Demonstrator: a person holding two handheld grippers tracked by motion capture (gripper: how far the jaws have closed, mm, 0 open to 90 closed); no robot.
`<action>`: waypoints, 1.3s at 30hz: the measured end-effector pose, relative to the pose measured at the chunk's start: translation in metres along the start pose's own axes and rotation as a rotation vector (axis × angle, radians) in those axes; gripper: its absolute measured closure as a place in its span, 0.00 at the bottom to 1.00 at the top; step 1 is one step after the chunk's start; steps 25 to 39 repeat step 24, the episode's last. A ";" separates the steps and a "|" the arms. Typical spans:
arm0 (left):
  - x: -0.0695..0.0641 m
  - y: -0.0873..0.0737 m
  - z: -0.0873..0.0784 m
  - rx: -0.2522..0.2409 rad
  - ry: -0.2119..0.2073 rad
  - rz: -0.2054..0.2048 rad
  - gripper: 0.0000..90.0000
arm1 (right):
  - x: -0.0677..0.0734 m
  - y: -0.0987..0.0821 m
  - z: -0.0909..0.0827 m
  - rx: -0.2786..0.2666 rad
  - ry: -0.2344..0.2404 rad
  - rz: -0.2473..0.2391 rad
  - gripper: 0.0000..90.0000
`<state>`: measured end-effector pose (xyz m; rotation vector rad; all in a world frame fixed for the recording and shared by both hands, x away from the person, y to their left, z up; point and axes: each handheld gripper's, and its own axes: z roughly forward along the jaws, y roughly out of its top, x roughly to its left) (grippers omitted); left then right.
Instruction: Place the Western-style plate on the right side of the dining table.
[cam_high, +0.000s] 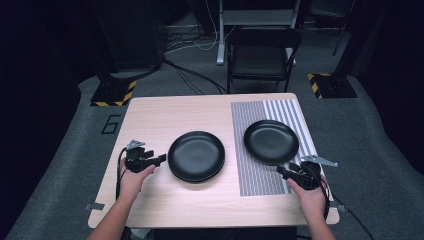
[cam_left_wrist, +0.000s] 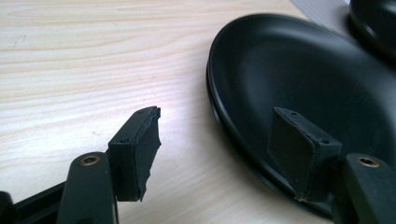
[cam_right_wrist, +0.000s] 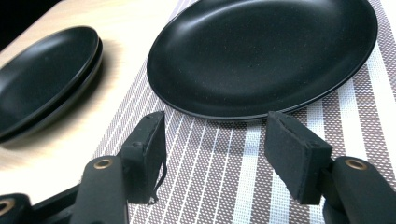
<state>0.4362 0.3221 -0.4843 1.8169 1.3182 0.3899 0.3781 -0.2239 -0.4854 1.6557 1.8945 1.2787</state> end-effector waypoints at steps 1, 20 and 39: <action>0.000 0.000 0.000 0.000 0.000 0.000 0.37 | 0.000 -0.001 0.000 0.001 0.000 -0.008 0.42; 0.005 -0.017 0.002 0.055 0.016 0.105 0.39 | -0.009 -0.011 0.004 0.046 0.032 -0.035 0.42; 0.006 -0.017 0.003 0.057 0.018 0.102 0.39 | -0.009 -0.013 0.006 0.057 0.036 -0.052 0.42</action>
